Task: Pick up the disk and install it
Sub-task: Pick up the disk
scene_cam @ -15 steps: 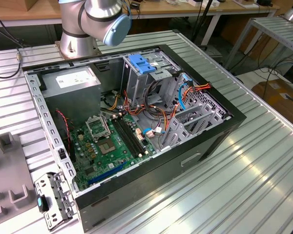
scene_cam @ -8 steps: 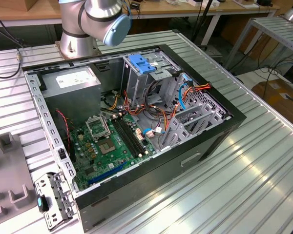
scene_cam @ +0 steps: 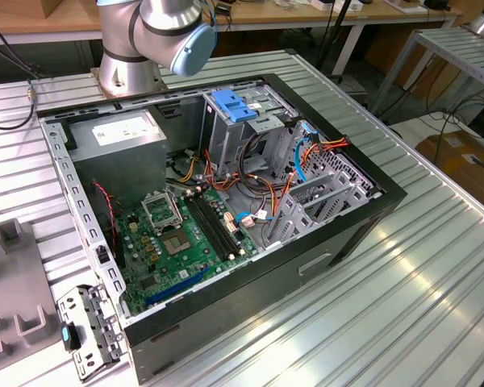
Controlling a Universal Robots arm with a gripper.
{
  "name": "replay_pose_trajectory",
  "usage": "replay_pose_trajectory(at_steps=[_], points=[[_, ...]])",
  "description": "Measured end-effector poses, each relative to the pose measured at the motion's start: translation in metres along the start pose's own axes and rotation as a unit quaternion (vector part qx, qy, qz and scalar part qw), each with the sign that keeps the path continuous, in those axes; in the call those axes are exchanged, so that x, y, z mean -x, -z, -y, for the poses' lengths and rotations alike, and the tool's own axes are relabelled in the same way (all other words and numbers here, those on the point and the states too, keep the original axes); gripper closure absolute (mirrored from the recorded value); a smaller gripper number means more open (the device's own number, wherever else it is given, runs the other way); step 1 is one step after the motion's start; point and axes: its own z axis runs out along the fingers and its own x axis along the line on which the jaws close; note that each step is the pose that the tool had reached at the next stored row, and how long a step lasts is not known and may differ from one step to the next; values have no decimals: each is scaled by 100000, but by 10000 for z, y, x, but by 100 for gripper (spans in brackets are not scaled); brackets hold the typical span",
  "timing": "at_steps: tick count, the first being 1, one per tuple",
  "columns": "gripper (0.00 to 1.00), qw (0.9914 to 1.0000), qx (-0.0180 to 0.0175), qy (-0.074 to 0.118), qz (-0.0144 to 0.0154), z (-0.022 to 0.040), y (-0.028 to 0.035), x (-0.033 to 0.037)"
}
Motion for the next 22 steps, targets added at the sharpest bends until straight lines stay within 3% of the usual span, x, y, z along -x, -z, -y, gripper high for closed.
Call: replay_pose_trajectory(at_steps=[12, 22], points=[[63, 100000, -27, -7, -10, 0, 49, 0], [63, 100000, -55, -6, -102, 1, 134, -1]])
